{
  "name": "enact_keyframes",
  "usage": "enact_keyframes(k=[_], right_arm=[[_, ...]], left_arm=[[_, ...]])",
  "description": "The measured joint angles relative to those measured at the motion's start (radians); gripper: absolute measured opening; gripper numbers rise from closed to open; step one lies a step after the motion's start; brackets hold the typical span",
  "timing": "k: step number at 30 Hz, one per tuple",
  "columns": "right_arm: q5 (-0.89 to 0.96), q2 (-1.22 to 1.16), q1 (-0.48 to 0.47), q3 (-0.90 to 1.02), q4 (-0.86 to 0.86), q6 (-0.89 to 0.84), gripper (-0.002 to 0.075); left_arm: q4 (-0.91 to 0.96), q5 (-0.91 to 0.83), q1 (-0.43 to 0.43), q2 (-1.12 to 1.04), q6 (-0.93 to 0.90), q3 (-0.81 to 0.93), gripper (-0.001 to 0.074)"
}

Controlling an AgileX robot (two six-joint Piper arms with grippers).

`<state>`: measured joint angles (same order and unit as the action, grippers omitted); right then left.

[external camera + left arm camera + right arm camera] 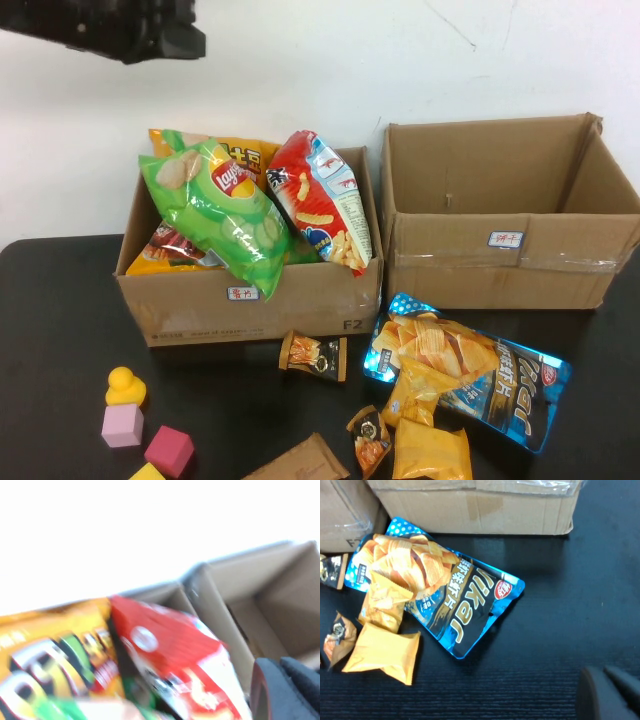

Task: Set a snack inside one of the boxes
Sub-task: Place the potato chip in the potato chip box, then pick up the biscuit

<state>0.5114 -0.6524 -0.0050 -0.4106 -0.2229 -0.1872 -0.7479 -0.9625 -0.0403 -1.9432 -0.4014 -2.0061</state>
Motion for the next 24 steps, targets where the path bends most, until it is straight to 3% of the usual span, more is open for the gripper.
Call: enact_keyframes(k=[11, 17, 24], right_arm=[[-0.002, 0.000, 0.000, 0.000, 0.007, 0.000, -0.0001], [-0.002, 0.000, 0.000, 0.000, 0.036, -0.031, -0.0001], [0.000, 0.000, 0.000, 0.000, -0.058, -0.239, -0.0001]], left_arm=[[-0.054, 0.146, 0.012, -0.141, -0.093, 0.000, -0.0001], [0.069, 0.152, 0.012, 0.005, -0.116, 0.000, -0.0001], [0.312, 0.096, 0.012, 0.258, -0.032, 0.072, -0.0001]])
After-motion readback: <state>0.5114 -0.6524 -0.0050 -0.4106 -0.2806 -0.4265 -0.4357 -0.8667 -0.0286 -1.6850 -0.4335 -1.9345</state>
